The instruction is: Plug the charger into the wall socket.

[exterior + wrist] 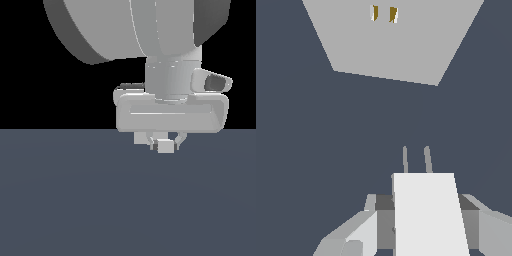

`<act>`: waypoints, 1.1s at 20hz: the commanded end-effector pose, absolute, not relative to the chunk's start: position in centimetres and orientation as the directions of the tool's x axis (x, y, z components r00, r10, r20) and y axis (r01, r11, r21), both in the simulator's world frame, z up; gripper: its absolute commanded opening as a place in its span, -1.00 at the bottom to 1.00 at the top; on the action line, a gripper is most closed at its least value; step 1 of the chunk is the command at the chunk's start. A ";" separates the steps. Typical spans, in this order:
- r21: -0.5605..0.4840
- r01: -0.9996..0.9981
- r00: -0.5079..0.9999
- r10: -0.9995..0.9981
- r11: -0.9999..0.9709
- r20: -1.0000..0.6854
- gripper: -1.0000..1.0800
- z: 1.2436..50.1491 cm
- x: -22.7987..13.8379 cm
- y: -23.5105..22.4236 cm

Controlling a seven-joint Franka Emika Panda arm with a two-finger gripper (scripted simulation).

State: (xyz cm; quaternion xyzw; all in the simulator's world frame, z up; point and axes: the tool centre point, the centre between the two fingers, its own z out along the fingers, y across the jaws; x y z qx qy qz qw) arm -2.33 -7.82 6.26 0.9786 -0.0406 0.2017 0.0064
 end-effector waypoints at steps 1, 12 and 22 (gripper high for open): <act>-0.004 -0.109 0.913 -0.101 -0.994 0.396 -1.00 6.8 -1.8 -7.3; -0.002 -0.210 0.898 -0.194 -0.978 0.394 -1.00 9.0 0.5 -5.6; 0.000 -0.263 0.888 -0.242 -0.965 0.390 -1.00 10.0 1.7 -4.9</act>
